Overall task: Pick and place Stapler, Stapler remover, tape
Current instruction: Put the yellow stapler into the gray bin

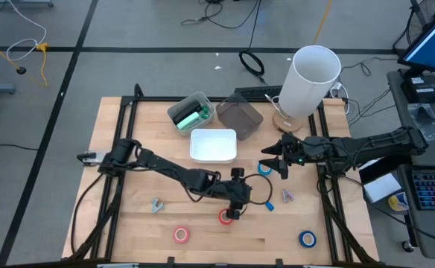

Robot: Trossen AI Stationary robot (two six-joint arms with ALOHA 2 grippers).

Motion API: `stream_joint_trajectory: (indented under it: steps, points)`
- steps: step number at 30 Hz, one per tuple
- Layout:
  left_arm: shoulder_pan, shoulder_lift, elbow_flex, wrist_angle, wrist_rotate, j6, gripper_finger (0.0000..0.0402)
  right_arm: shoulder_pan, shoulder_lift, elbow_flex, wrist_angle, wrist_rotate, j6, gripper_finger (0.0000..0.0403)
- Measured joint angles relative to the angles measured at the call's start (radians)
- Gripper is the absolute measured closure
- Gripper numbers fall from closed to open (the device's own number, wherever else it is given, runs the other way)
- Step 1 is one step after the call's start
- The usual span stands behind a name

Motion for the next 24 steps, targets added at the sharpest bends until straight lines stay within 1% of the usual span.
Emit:
stream_joint_trajectory:
  steps: [2, 7, 10, 18, 24]
  points:
    - [0.007, 0.006, 0.0, -0.009, 0.006, 0.004, 0.0188, 0.0, 0.0, 0.0, 0.0, 0.0, 0.0, 0.014]
    - [0.02, 0.027, 0.0, 0.006, 0.081, 0.09, 0.0188, 0.0, 0.0, 0.0, 0.0, 0.0, 0.0, 0.014]
    - [0.026, 0.028, 0.0, 0.005, 0.111, 0.109, 0.0188, 0.0, 0.0, 0.0, 0.002, 0.0, 0.0, 0.014]
    - [0.065, 0.029, 0.0, 0.011, 0.191, 0.091, 0.0188, 0.0, 0.0, 0.0, 0.001, 0.0, 0.0, 0.014]
    - [0.08, 0.061, 0.0, 0.024, 0.247, 0.067, 0.0188, 0.0, 0.0, 0.0, 0.001, 0.0, 0.0, 0.014]
